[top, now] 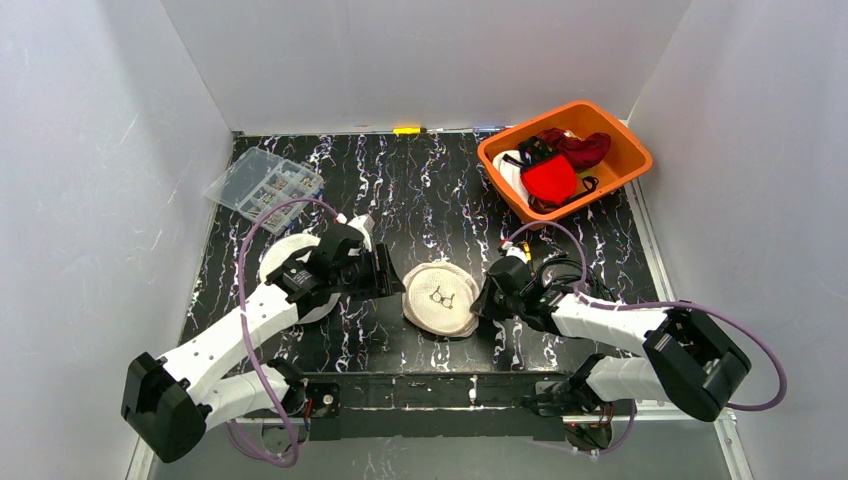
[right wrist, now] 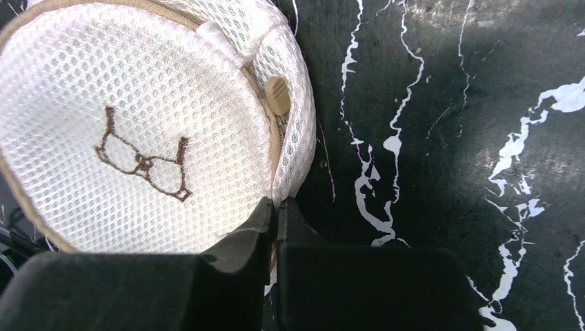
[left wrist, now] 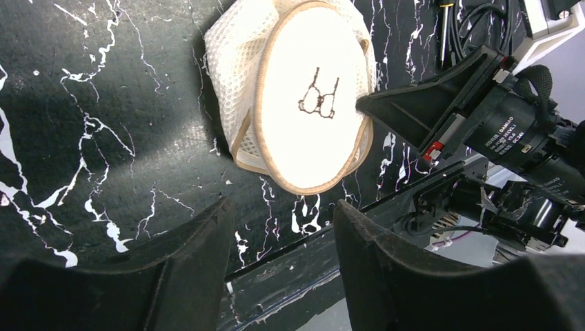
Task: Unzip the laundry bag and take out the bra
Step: Move the laundry bag to the center of the board.
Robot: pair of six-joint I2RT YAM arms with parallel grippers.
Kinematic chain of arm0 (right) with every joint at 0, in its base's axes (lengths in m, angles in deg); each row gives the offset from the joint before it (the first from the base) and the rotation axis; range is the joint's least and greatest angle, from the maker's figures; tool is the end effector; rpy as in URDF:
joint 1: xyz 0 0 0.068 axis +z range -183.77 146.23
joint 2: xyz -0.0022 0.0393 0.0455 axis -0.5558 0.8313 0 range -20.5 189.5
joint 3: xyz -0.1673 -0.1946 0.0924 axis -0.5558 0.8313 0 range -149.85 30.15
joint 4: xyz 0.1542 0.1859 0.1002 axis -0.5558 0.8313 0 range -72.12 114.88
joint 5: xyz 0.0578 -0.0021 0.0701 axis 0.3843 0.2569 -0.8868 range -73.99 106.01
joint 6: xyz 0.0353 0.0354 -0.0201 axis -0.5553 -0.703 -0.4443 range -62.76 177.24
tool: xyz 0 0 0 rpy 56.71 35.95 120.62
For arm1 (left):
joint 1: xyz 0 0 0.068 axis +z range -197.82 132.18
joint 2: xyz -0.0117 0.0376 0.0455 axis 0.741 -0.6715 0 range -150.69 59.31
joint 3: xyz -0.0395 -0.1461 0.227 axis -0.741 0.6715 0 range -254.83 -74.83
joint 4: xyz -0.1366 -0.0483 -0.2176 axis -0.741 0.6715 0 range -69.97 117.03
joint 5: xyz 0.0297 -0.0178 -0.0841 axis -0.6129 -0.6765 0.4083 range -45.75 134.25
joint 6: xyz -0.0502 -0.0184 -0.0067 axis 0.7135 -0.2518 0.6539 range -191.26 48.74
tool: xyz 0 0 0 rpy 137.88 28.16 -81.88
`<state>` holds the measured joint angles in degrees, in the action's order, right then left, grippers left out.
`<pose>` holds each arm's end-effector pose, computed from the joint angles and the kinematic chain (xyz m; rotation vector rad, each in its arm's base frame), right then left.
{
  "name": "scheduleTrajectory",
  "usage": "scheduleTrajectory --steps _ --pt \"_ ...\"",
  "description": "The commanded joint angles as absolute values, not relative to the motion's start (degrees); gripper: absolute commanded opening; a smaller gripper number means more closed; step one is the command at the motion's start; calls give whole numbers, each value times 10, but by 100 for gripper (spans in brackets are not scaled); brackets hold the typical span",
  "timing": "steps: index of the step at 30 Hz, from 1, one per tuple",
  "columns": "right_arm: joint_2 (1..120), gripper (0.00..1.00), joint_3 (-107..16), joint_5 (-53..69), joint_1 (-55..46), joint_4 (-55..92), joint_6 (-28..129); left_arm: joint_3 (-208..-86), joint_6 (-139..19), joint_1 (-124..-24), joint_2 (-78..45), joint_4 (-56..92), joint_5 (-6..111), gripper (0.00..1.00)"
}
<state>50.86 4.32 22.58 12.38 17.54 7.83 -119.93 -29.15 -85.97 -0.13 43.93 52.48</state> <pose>0.1602 0.1610 0.1532 0.1280 2.4536 0.6553 0.1728 -0.1423 0.2707 0.0010 2.3937 -0.8800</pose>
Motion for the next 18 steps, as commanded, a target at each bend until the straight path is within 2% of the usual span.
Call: scheduleTrajectory --steps 1,2,10,18 --pt "512 5 25 243 124 186 77 -1225 -302 -861 19 468 510 53" --pt "518 1 18 246 124 184 77 -1229 -303 -861 22 473 508 53" --pt "597 1 -78 273 117 183 91 -1244 -313 -860 43 510 488 53" --pt "728 1 -204 292 44 156 131 -1254 -323 -854 65 549 464 53"
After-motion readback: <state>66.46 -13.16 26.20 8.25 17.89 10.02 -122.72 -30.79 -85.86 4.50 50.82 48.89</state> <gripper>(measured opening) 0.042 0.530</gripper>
